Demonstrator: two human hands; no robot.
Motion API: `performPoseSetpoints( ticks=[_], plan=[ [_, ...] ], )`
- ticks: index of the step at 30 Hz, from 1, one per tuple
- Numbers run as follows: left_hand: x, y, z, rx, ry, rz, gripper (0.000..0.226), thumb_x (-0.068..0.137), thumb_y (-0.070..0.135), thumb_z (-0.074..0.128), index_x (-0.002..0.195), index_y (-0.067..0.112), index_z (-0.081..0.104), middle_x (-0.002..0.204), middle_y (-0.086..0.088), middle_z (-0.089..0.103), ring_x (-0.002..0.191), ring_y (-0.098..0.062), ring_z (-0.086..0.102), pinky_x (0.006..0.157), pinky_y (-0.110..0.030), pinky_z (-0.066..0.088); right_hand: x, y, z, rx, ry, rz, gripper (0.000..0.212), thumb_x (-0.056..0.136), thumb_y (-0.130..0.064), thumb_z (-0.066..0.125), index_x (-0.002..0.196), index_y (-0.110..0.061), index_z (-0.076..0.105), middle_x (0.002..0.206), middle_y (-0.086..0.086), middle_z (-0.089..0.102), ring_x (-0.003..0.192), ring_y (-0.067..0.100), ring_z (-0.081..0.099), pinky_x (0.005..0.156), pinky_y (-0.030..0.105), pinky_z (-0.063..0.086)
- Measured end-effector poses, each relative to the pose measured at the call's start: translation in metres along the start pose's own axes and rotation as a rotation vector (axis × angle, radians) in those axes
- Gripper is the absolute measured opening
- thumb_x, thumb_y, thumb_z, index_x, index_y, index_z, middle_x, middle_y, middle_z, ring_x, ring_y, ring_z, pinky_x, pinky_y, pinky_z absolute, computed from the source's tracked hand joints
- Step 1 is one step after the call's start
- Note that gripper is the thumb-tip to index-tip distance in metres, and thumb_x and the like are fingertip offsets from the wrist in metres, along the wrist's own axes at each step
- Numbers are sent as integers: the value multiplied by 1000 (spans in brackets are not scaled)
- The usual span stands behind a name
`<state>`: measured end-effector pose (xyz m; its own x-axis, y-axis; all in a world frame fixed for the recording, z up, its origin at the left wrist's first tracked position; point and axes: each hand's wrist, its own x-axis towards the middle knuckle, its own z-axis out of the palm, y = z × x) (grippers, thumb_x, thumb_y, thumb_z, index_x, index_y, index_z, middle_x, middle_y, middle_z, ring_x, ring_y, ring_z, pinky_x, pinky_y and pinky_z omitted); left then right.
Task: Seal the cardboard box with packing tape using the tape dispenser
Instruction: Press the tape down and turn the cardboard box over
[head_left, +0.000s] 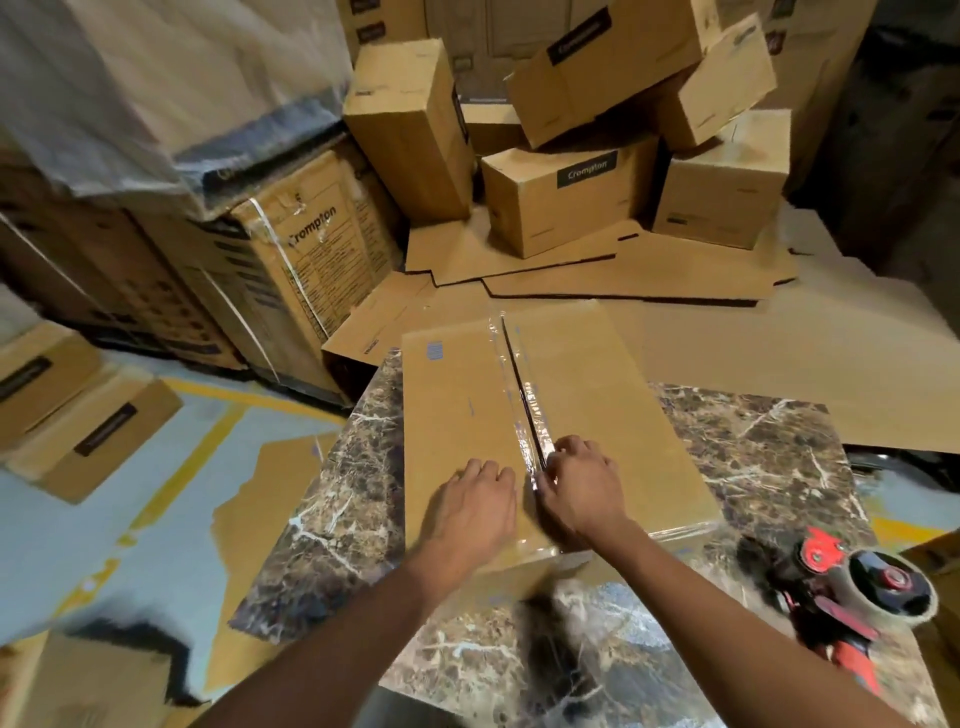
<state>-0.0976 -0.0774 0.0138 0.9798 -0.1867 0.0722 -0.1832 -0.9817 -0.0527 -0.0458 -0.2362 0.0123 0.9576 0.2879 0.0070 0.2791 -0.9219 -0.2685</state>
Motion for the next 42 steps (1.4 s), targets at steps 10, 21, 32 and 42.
performPoseSetpoints(
  ticks=[10,21,32,42],
  plan=[
    [140,-163,13,-187,-37,-12,37,101,30,38,124,6,56,123,-13,55,117,-29,45,95,-42,43,91,-58,13,44,16,129,52,90,-48,47,134,-21,48,154,12,31,143,30,24,109,47,32],
    [236,-221,58,-462,-8,-76,33,95,27,50,122,8,52,124,-14,57,120,-34,48,103,-44,34,140,-76,52,-51,-92,392,87,83,-81,25,151,-26,19,162,13,9,148,40,2,112,67,11],
    [163,-236,57,-422,-14,-195,39,101,40,37,90,9,59,81,-15,63,81,-35,63,62,-36,39,155,-77,28,-32,-71,294,73,84,-79,31,125,-21,48,133,12,44,127,34,38,99,55,39],
    [158,-211,56,-1251,-97,-510,45,93,44,60,62,12,51,56,-2,49,54,-19,46,56,-30,36,124,-122,63,-45,-84,269,92,86,-79,11,156,-19,10,164,15,3,150,37,-2,117,61,-1]
  ],
)
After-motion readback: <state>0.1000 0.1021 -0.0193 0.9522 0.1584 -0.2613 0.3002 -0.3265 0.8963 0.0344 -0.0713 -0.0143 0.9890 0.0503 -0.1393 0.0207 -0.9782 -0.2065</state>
